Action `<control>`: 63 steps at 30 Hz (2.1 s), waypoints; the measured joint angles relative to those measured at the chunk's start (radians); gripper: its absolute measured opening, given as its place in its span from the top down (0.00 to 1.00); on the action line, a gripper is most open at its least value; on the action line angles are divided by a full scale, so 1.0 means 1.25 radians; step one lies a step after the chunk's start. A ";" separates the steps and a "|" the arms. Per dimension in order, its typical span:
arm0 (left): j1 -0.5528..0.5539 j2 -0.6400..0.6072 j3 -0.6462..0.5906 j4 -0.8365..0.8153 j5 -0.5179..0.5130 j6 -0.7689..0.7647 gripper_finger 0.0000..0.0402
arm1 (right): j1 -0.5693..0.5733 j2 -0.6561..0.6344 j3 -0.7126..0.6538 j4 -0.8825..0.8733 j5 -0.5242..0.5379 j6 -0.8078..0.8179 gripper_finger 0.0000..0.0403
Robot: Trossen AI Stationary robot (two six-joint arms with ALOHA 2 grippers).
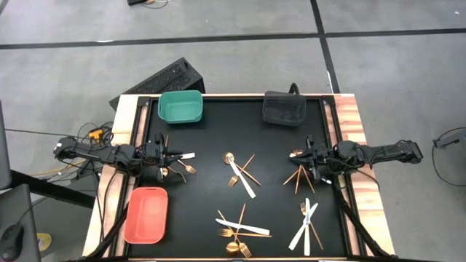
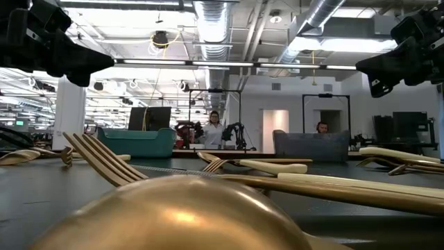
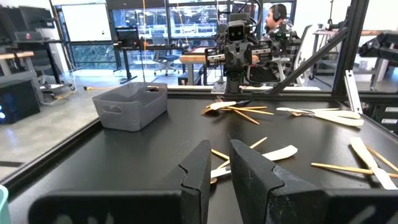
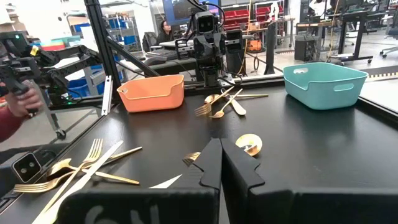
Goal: Sort silverware by color (type)
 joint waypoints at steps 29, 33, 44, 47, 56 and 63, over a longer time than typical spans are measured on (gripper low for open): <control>0.122 0.001 -0.013 0.079 -0.186 0.126 0.88 | -0.062 0.000 0.000 0.036 0.056 -0.283 0.93; 0.174 0.001 -0.013 0.092 -0.150 0.126 0.88 | -0.078 -0.001 0.000 0.176 0.130 -0.228 0.93; 0.286 0.012 -0.014 0.138 -0.025 0.176 0.88 | -0.223 0.218 0.020 0.152 0.219 0.089 0.81; 0.308 0.035 -0.015 0.136 -0.030 0.177 0.88 | -0.256 0.311 0.052 0.150 0.205 0.106 0.72; 0.403 0.135 -0.016 0.292 -0.006 0.267 0.88 | -0.289 0.492 0.193 0.084 0.205 0.044 0.53; 0.463 0.233 -0.016 0.365 0.053 0.225 0.88 | -0.277 0.595 0.343 -0.239 0.263 0.140 0.59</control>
